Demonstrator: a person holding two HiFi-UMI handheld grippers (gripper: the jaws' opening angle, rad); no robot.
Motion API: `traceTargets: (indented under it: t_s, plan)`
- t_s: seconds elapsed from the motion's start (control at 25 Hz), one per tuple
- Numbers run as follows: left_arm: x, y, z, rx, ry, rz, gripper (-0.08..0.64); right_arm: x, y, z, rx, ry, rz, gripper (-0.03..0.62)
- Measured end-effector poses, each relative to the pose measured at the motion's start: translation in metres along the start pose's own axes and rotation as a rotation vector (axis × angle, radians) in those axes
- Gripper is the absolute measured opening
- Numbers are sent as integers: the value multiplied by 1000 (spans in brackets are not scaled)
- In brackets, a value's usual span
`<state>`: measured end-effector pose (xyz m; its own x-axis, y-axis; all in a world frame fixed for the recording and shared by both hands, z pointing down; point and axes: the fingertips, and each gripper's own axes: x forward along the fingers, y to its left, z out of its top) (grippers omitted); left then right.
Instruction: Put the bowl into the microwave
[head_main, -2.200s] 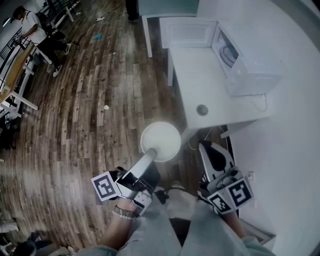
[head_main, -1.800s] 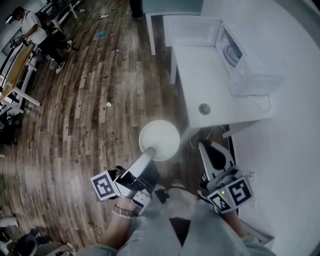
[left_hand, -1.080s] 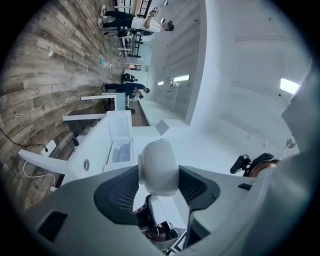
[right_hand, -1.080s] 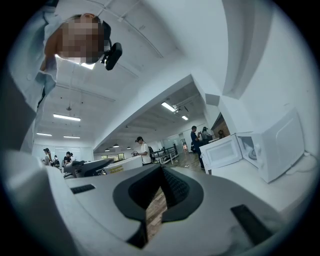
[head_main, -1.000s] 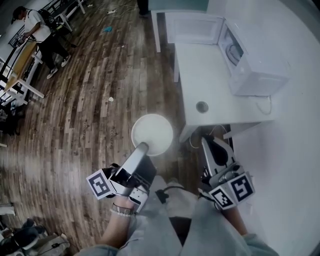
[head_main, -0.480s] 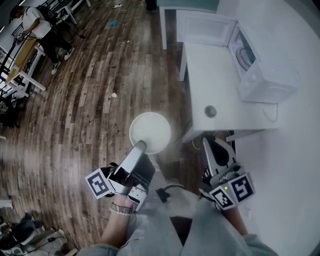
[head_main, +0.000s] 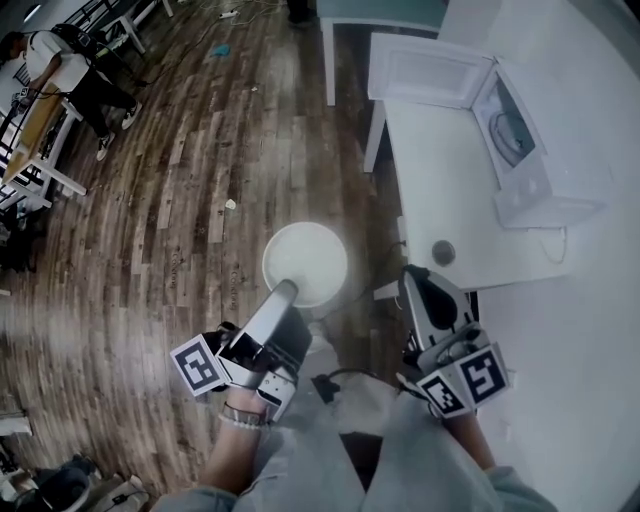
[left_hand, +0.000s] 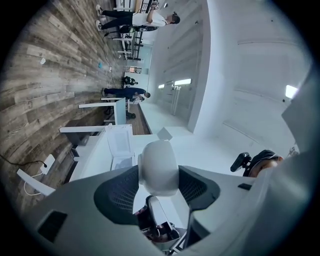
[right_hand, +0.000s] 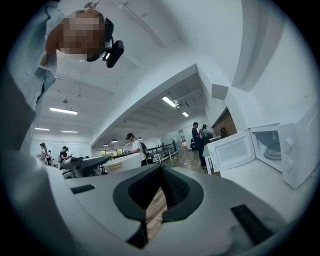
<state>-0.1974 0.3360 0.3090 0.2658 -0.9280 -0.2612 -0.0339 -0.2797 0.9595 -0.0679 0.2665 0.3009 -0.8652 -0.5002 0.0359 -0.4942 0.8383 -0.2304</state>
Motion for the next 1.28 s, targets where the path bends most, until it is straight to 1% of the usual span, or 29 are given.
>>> traceTargets:
  t_s: [0.36, 0.56, 0.88, 1.28]
  plan:
    - [18, 15, 65, 19, 39, 3, 238, 63, -1, 3, -20, -7, -58, 0]
    - [27, 25, 85, 4, 69, -3, 238, 82, -7, 0, -26, -3, -100, 0]
    - [52, 37, 94, -29, 134, -11, 238, 95, -28, 3, -33, -1, -174, 0]
    - [131, 53, 86, -59, 195, -24, 238, 117, -91, 26, -63, -7, -200, 0]
